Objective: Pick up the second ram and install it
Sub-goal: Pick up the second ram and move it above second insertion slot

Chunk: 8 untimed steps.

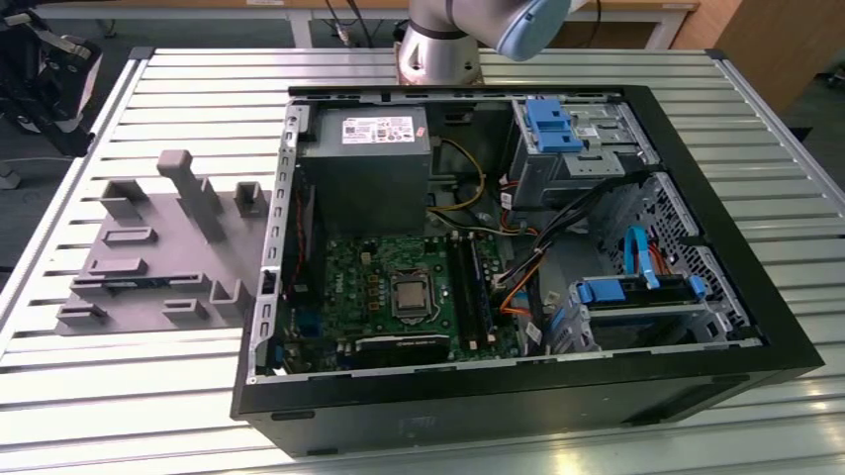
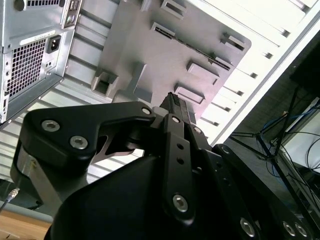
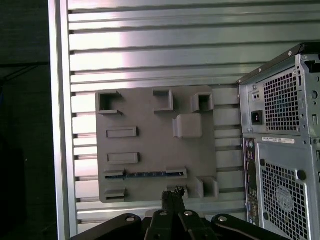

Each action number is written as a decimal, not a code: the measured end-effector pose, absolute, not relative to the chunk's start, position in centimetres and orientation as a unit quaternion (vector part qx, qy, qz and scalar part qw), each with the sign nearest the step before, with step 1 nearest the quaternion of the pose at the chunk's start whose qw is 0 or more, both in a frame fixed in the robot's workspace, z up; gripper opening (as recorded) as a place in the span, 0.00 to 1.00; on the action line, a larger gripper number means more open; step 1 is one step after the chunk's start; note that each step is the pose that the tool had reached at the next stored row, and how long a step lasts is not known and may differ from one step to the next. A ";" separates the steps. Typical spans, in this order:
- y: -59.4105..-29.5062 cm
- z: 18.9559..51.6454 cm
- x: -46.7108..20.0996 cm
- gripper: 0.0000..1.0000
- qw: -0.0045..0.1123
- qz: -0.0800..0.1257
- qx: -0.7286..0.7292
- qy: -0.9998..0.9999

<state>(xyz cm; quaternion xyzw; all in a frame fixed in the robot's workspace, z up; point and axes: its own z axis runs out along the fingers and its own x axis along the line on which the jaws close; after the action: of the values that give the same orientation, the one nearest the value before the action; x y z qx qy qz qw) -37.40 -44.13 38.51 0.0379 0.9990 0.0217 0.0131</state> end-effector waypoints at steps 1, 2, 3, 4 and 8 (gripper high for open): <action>-44.1 38.5 -37.4 0.11 0.013 0.022 0.038 0.999; -44.1 38.5 -37.4 0.11 0.013 0.022 0.038 0.999; -44.1 38.5 -37.4 0.11 0.013 0.022 0.038 0.999; -44.1 38.5 -37.4 0.11 0.013 0.022 0.038 0.999; -44.1 38.5 -37.4 0.11 0.013 0.022 0.017 1.000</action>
<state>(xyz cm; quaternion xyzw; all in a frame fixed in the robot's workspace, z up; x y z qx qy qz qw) -37.42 -44.13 38.51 0.0174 0.9995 0.0219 0.0126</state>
